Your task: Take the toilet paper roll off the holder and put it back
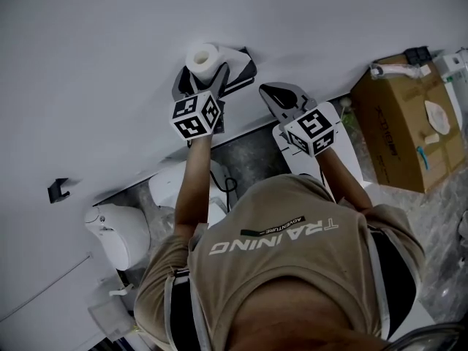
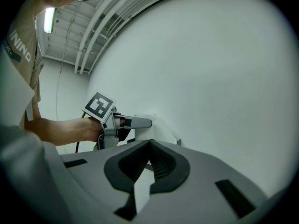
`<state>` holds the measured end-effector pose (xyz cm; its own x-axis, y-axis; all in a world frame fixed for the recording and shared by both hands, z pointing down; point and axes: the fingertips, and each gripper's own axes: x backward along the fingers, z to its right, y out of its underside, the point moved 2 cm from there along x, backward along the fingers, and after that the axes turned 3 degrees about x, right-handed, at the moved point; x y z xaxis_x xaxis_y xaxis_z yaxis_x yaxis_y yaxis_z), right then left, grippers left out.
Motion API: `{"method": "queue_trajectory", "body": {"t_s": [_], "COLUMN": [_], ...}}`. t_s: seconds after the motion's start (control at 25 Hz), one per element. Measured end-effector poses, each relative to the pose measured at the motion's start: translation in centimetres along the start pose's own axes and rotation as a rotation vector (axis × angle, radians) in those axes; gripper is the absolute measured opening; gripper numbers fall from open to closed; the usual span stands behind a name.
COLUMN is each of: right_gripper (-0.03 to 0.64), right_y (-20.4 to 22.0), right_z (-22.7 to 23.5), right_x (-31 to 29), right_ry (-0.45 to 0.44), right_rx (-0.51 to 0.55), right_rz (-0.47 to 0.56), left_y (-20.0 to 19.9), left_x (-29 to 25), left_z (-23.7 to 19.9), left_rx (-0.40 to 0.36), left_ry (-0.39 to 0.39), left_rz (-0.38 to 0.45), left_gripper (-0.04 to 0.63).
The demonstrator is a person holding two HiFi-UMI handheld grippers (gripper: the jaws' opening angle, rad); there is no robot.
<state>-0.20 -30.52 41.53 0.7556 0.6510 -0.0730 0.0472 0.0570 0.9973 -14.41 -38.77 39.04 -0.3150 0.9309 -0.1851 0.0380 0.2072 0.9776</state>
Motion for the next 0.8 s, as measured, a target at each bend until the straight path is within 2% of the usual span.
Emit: {"method": "queue_trajectory", "body": {"t_s": [0.28, 0.8], "right_gripper": [0.011, 0.011], "right_y": [0.0, -0.4], "right_z": [0.4, -0.3], "right_x": [-0.5, -1.1], "right_ry": [-0.002, -0.001], "right_rx": [0.008, 0.008], "right_rz": [-0.005, -0.01], "left_y": [0.7, 0.5], "left_x": [-1.5, -0.9], "left_z": [-0.3, -0.1], "left_rx": [0.009, 0.007], "left_ry": [-0.016, 0.025], "left_rz": [-0.021, -0.006], "left_gripper": [0.434, 0.403]}}
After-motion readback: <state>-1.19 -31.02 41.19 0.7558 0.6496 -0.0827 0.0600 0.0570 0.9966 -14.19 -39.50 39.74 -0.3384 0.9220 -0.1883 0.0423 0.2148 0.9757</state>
